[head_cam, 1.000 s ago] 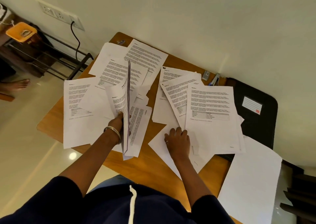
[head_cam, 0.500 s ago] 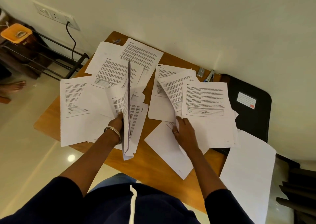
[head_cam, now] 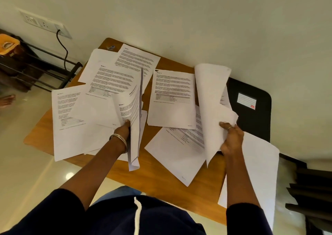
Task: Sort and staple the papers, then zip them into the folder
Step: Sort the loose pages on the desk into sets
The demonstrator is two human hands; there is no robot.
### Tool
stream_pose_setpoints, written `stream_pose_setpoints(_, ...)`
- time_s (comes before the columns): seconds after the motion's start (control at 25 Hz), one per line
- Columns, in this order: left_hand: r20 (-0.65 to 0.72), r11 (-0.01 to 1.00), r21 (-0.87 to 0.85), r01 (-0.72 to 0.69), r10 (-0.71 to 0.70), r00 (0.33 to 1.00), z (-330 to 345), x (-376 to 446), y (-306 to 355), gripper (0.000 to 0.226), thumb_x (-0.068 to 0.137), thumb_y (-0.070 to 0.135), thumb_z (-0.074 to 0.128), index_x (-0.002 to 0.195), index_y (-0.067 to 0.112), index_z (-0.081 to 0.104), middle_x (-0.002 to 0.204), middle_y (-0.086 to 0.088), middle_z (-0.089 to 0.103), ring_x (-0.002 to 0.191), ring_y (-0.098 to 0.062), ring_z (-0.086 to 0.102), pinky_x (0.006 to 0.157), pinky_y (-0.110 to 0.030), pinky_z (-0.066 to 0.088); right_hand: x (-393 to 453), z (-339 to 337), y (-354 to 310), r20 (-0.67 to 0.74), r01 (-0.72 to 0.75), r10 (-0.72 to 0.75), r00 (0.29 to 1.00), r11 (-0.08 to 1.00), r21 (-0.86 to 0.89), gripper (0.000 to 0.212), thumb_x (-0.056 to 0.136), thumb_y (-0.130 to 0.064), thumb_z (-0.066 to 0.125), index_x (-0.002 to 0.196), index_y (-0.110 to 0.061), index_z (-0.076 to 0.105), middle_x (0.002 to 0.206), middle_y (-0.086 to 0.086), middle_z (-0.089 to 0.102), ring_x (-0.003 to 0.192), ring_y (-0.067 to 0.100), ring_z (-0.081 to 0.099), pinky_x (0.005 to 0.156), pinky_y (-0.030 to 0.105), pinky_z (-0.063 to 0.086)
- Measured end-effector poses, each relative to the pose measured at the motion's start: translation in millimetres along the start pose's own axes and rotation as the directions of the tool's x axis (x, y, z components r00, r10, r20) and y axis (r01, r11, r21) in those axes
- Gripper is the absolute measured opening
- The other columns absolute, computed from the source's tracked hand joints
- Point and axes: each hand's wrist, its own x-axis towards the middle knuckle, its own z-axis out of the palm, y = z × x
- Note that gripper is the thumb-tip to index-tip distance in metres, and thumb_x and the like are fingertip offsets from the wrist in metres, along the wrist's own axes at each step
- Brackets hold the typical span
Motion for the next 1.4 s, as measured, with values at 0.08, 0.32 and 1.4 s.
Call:
stream_pose_setpoints(0.08, -0.006, 1.000, 0.001, -0.010, 0.010, 1.000, 4, -4, 0, 0.062, 0.085, 0.056, 0.052, 0.131, 0.013, 0.051, 0.095, -0.010, 0.067, 0.082, -0.032, 0.064, 0.101, -0.050, 0.037, 0, -10, -6, -0.025, -0.008, 0.009, 1.000, 0.999, 0.031, 0.023, 0.078, -0.008, 0.070, 0.095, -0.022, 0.064, 0.103, 0.005, 0.066, 0.091, 0.027, 0.061, 0.066, 0.038, 0.053)
stream_pose_setpoints(0.32, -0.004, 0.999, 0.025, 0.042, -0.042, 0.999, 2, -7, 1, 0.067, 0.081, 0.058, 0.054, 0.134, 0.016, 0.048, 0.135, -0.019, 0.050, 0.118, -0.040, 0.053, 0.104, -0.051, 0.031, -3, -12, -11, 0.000, 0.016, -0.016, 1.000, 1.000, -0.002, 0.035, 0.082, -0.007, 0.068, 0.115, -0.014, 0.061, 0.103, 0.003, 0.066, 0.092, 0.027, 0.062, 0.061, 0.034, 0.052)
stream_pose_setpoints(1.4, 0.086, 0.991, 0.129, 0.031, -0.042, 0.995, 31, 28, 37, 0.069, 0.075, 0.058, 0.060, 0.128, 0.014, 0.054, 0.133, -0.023, 0.047, 0.082, -0.040, 0.062, 0.101, -0.053, 0.030, -39, 55, 107, 0.596, 0.585, -0.054, 0.801, -0.139, -0.799, 0.084, 0.087, -0.071, 0.009, 0.152, -0.019, 0.016, 0.160, 0.002, 0.010, 0.148, 0.019, 0.003, 0.113, 0.055, -0.004)
